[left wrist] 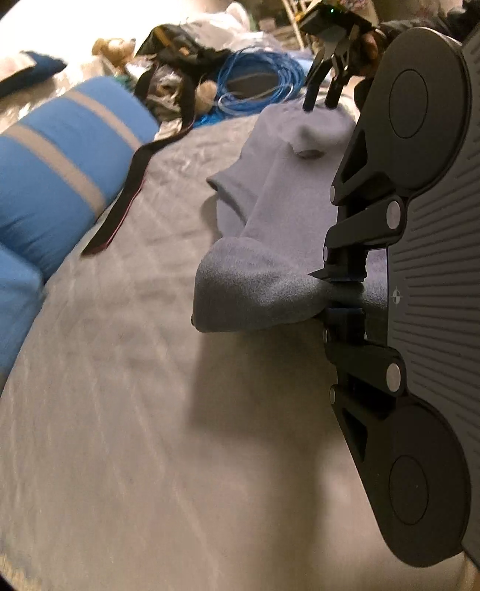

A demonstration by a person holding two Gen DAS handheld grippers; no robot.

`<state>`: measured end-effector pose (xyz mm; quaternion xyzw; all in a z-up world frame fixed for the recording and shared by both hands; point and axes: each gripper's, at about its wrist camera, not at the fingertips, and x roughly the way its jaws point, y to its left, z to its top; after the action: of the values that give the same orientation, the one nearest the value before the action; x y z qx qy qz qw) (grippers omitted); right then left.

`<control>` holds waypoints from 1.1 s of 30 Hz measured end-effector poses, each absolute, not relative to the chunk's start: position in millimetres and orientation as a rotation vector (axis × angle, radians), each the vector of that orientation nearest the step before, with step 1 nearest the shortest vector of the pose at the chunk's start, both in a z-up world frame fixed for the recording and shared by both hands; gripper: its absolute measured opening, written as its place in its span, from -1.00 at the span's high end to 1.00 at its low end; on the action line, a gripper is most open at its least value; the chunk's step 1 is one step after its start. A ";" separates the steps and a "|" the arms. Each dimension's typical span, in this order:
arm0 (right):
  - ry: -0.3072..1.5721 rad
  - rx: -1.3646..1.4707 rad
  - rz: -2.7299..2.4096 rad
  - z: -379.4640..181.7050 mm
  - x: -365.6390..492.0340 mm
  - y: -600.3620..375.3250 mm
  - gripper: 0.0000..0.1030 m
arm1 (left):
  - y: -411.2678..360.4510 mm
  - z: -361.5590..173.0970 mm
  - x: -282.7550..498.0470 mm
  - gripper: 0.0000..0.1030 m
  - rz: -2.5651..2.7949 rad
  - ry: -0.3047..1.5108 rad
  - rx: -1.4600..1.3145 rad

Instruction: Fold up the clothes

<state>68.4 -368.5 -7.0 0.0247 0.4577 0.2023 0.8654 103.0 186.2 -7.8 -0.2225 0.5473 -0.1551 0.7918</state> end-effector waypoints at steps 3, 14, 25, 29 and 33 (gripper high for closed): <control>0.951 0.022 0.445 -6.0 66.3 -364.2 -0.77 | 215.3 6.2 98.5 0.79 -0.279 1.176 -0.442; 0.915 -0.110 0.512 -3.9 58.1 -340.3 -0.77 | 312.6 63.7 92.0 0.79 0.031 1.199 -0.308; 0.912 -0.129 0.514 -4.3 57.6 -336.3 -0.78 | 207.6 165.4 73.2 0.79 -0.056 1.142 -0.308; 0.907 -0.114 0.514 -3.0 57.2 -337.6 -0.78 | 152.5 182.2 66.4 0.78 -0.117 1.114 -0.315; 0.899 -0.102 0.514 -1.5 56.3 -338.2 -0.78 | 100.1 182.3 65.1 0.78 -0.163 1.110 -0.308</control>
<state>56.3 -338.2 -1.5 -0.0489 0.4296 0.2454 0.8676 65.1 100.0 182.3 -0.1455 0.5241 -0.0768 0.8356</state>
